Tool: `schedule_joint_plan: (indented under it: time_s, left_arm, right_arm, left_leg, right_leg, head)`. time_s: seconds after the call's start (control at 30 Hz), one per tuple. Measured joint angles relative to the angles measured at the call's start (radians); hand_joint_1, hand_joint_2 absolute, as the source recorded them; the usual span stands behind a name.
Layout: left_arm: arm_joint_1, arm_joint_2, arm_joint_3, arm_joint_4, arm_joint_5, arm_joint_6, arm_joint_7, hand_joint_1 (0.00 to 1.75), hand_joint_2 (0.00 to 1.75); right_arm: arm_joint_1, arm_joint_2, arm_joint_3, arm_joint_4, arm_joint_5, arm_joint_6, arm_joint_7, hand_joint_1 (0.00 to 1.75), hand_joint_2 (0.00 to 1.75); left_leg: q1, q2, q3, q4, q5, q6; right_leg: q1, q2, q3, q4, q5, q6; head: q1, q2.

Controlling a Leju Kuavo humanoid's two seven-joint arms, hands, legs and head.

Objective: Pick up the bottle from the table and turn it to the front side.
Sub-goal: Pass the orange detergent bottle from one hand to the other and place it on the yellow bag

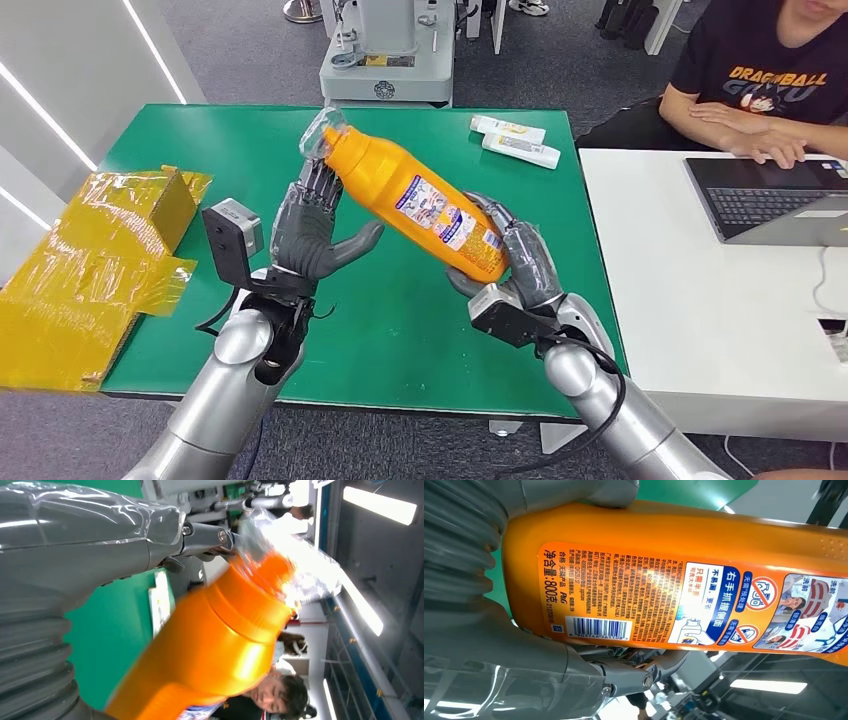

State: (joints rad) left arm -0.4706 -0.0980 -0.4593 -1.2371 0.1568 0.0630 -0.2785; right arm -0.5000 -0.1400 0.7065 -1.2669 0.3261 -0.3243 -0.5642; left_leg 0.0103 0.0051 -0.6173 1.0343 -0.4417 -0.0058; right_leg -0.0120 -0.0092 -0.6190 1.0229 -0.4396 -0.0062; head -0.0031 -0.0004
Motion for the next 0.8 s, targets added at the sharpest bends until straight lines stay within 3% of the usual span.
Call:
schedule_joint_plan:
  time_s: [0.13,0.3,0.8]
  left_arm:
    - [0.0,0.0,0.0,0.003,0.003,-0.001,0.0,0.0,1.75]
    - [0.002,-0.009,0.0,0.009,-0.001,-0.018,0.008,0.0,1.75]
    - [0.008,-0.011,0.0,0.009,-0.012,-0.024,0.011,0.0,1.75]
  right_arm:
    - [0.0,0.006,0.001,0.0,0.007,0.005,0.003,1.75,1.75]
    - [0.02,0.023,0.004,0.001,0.029,0.09,0.019,1.75,1.75]
    - [0.028,0.025,0.004,0.036,0.042,0.129,0.017,1.75,1.75]
  left_leg:
    - [0.0,0.0,0.0,0.0,0.0,0.0]
    - [0.0,0.0,0.0,0.0,0.0,0.0]
    - [0.0,0.0,0.0,0.0,0.0,0.0]
  right_leg:
    - [0.0,0.0,0.0,0.0,0.0,0.0]
    - [0.0,0.0,0.0,0.0,0.0,0.0]
    - [0.0,0.0,0.0,0.0,0.0,0.0]
  head:
    - [0.0,0.0]
    - [0.0,0.0]
    - [0.0,0.0]
